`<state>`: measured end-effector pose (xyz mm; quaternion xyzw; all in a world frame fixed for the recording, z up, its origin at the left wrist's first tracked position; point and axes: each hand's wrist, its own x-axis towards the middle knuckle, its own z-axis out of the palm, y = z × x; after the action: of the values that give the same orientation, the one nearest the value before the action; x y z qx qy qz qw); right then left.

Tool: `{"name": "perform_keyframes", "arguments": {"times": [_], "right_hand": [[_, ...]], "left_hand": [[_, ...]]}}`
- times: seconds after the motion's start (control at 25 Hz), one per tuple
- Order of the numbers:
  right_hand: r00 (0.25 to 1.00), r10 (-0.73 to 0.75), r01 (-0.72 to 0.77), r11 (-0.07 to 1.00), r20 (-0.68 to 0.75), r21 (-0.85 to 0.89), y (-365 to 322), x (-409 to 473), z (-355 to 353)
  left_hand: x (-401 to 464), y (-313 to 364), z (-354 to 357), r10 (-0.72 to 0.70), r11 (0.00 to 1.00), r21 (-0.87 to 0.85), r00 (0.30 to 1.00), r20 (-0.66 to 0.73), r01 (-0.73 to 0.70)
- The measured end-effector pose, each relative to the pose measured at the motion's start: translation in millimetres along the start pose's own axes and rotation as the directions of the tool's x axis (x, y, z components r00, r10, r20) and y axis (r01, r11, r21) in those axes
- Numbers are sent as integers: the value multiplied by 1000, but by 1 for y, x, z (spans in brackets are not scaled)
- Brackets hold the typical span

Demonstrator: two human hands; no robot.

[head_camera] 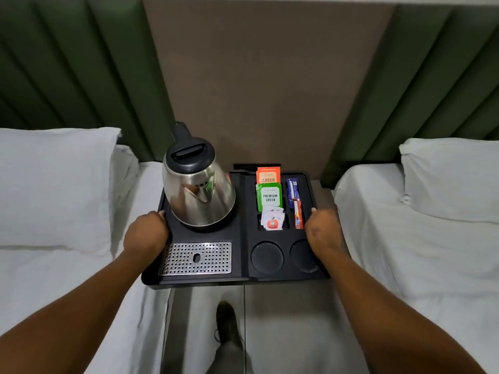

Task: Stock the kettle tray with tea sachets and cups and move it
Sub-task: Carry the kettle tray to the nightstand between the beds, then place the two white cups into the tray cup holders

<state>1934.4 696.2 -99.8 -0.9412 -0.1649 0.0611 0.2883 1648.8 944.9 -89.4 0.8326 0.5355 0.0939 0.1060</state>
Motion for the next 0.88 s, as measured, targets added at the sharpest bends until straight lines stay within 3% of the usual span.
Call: {"name": "perform_keyframes", "arguments": {"times": [0.2, 0.32, 0.52, 0.6, 0.76, 0.88], "right_hand": [[995, 86, -86, 996, 47, -18, 6, 125, 151], [997, 73, -74, 996, -40, -39, 29, 178, 236], [992, 126, -124, 990, 27, -65, 80, 245, 363], [981, 191, -190, 982, 28, -23, 93, 260, 398], [984, 175, -170, 980, 44, -105, 108, 283, 443], [977, 199, -188, 973, 72, -130, 110, 294, 453]], "left_hand": [[157, -2, 134, 16, 1000, 11, 999, 35, -17], [211, -19, 226, 10, 999, 43, 997, 83, -14], [265, -35, 358, 195, 967, 118, 955, 223, -225], [279, -40, 399, 154, 961, 186, 952, 264, -207], [289, -43, 454, 138, 971, 177, 980, 144, -162], [301, -48, 469, 2, 990, 141, 991, 133, -21]]}}
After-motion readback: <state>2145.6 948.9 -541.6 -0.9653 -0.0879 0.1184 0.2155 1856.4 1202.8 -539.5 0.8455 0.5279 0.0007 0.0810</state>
